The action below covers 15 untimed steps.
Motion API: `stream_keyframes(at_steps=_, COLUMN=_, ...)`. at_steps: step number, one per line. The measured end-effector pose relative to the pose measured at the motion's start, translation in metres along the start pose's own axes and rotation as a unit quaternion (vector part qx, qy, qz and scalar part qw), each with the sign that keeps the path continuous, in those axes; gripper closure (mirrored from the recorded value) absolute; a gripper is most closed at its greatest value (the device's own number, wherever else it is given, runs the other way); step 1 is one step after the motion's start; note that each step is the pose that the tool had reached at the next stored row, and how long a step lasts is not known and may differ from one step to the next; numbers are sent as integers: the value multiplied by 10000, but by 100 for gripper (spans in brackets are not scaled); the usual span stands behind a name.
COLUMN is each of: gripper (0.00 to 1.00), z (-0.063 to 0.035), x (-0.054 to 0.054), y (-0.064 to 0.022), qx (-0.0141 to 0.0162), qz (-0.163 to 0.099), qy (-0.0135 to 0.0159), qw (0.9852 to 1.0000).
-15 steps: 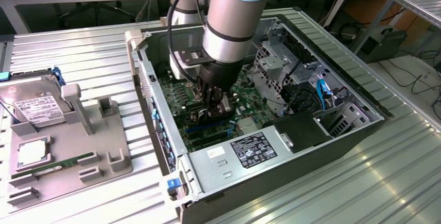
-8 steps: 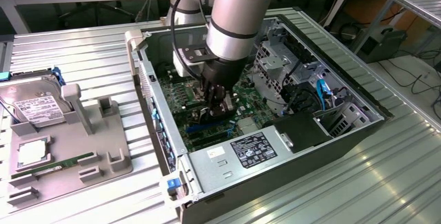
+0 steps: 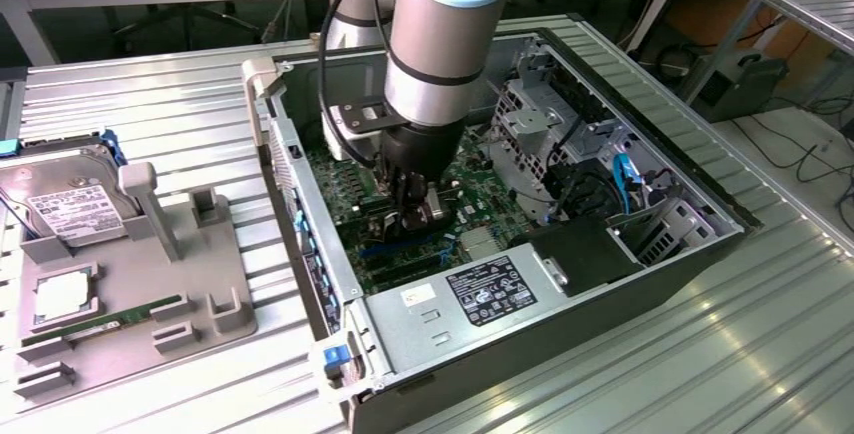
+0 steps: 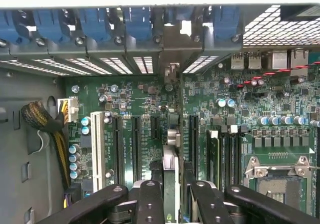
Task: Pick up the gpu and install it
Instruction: 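Insert the gpu into the slot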
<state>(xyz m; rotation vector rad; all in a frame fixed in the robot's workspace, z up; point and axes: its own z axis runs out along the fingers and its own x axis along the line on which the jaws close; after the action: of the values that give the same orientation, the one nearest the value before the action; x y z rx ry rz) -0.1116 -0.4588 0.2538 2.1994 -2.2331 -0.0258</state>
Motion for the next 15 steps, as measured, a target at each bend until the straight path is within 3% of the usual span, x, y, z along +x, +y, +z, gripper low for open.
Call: stream_keyframes(at_steps=15, gripper=74, z=-31, x=-35, y=-11, qx=1, qz=-1, qy=-10, qw=10000)
